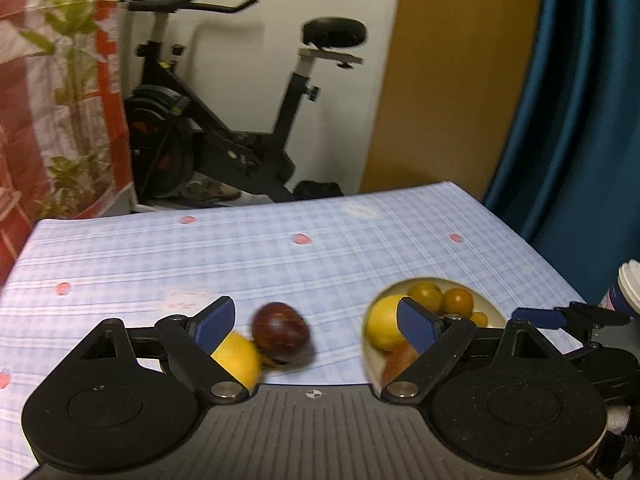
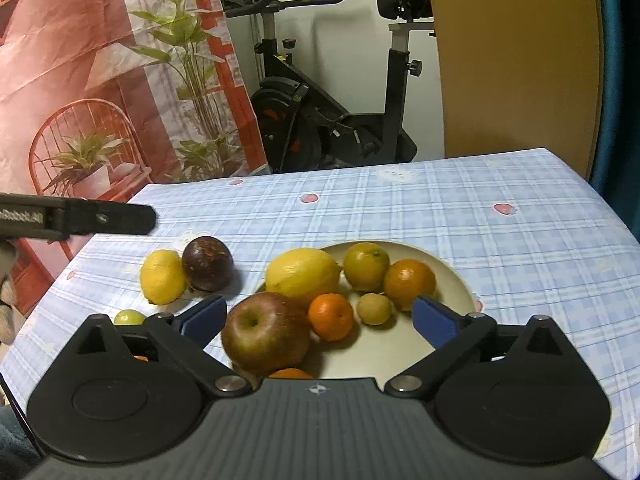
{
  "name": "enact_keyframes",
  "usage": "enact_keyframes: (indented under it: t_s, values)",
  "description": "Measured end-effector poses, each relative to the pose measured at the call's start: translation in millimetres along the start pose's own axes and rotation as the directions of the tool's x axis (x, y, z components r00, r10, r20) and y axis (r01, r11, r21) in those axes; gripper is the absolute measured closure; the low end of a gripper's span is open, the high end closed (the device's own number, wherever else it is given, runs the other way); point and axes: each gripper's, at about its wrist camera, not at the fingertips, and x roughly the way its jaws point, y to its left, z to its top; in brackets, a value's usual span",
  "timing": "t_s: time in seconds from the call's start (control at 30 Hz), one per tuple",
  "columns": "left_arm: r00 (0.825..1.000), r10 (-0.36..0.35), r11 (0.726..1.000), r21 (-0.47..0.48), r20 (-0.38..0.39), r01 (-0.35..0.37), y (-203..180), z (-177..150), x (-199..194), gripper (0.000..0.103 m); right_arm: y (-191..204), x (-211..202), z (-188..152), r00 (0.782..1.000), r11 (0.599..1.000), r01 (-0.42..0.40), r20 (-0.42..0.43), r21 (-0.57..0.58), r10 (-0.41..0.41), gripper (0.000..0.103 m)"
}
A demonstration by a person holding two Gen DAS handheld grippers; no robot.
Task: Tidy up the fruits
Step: 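Move both tools to the yellow lemon beside the dark purple mangosteen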
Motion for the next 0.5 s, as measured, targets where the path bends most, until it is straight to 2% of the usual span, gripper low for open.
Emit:
enact_keyframes:
  t_s: [0.27, 0.5]
  values:
    - [0.999, 0.035, 0.998, -0.055, 0.025, -0.034, 40.6, -5.8, -19.7, 0.013, 21.7, 7.5, 0.4, 1.000, 0.999, -0.021, -0.009, -0.044, 0.021, 0.002]
    - [0.998, 0.063, 0.994, -0.092, 0.017, -0.061, 63.5, -13.0, -21.4, 0.014, 39.8, 17.8, 1.8, 0.998, 0.995, -0.056, -0.024, -0.084, 0.054, 0.002]
